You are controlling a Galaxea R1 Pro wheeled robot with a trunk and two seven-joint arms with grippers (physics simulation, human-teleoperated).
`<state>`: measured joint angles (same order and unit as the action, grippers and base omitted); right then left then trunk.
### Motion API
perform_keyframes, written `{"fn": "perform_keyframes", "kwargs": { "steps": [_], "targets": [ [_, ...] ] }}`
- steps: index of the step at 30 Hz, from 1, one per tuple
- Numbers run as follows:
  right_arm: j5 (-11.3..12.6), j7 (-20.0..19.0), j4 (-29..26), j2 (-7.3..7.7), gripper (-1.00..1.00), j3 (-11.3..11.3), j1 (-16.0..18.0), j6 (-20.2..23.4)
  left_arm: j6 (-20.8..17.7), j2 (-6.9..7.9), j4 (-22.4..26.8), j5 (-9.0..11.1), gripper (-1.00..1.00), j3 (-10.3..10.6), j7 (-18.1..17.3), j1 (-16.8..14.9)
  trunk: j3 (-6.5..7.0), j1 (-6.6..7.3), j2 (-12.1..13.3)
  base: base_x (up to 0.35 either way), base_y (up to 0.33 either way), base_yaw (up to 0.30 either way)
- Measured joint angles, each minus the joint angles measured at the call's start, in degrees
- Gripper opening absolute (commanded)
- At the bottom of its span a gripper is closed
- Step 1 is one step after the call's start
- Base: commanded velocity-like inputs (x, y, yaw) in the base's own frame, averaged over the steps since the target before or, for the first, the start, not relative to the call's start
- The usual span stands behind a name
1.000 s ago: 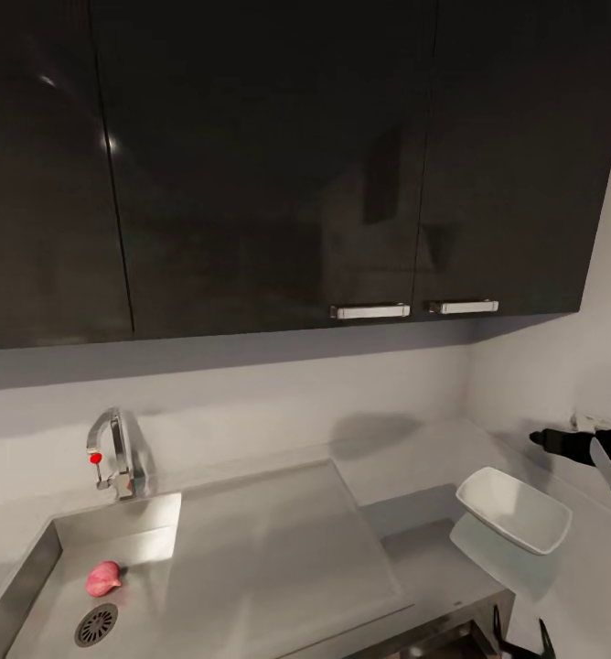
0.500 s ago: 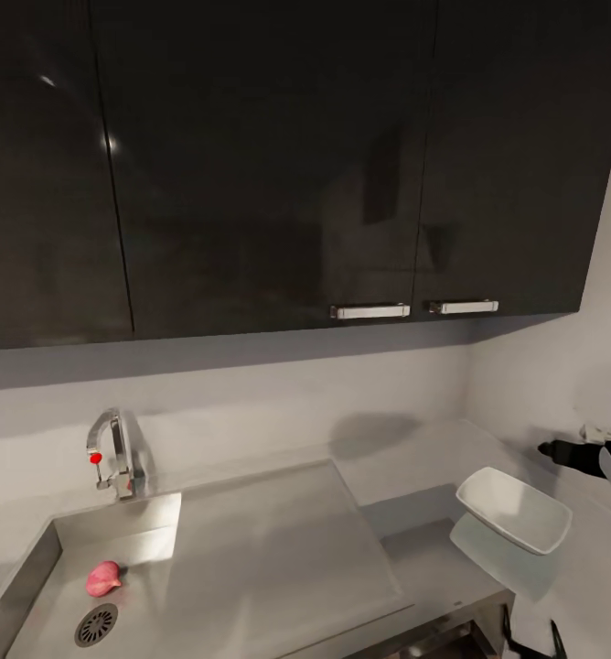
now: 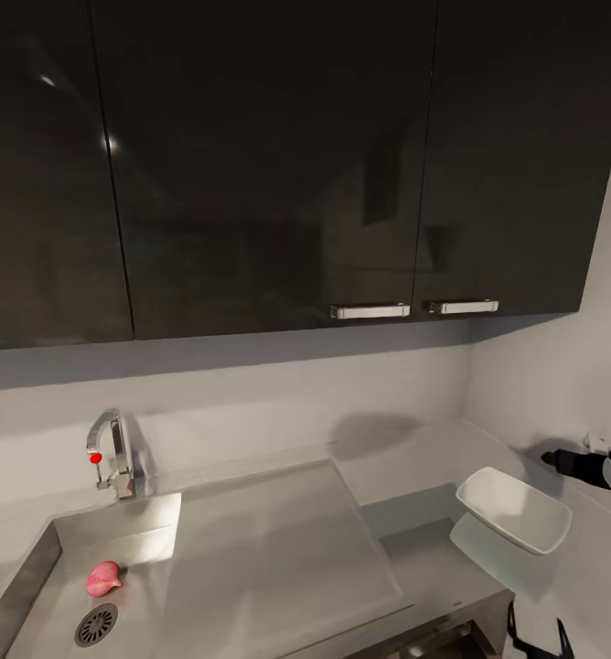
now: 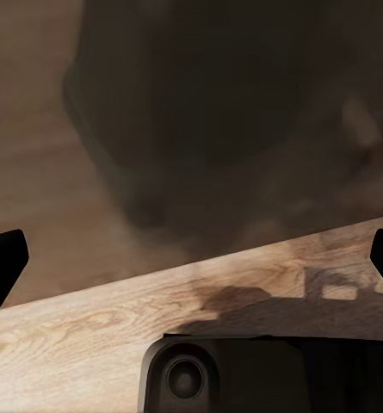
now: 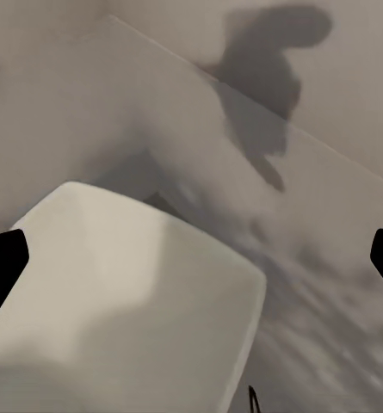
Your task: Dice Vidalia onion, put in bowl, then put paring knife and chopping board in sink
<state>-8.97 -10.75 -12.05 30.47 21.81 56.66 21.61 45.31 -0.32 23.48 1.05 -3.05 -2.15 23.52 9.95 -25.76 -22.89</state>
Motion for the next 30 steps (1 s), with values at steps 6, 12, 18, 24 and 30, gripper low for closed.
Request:
{"fn": "perform_keyframes", "kwargs": {
  "steps": [6,12,18,24,30],
  "targets": [
    [0.0,0.1,2.2,0.09,1.00,0.0,-0.2,-3.1,0.0,0.00,-0.1,0.0,1.00,0.0,0.0,0.0,0.00,0.00,0.0,0.000,0.000,0.000],
    [0.9,-0.9,3.7,-0.01,1.00,0.1,-1.8,-5.5,0.0,0.00,-0.3,0.0,1.00,0.0,0.0,0.0,0.00,0.00,0.0,0.000,0.000,0.000],
    [1.1,0.8,1.8,-1.95,1.00,0.5,-3.8,-3.8,0.0,0.00,-0.3,0.0,1.00,0.0,0.0,0.0,0.00,0.00,0.0,0.000,0.000,0.000],
    [1.7,1.2,0.8,-3.89,1.00,0.6,-3.9,-3.4,0.0,0.00,-0.4,0.0,1.00,0.0,0.0,0.0,-0.28,0.00,0.0,0.000,0.000,0.000],
    [1.7,1.3,0.8,-3.95,1.00,1.6,-3.9,-3.3,0.0,0.00,-0.4,0.0,1.00,0.0,0.0,0.0,-0.80,0.00,0.0,0.000,0.000,0.000]
  ]
}}
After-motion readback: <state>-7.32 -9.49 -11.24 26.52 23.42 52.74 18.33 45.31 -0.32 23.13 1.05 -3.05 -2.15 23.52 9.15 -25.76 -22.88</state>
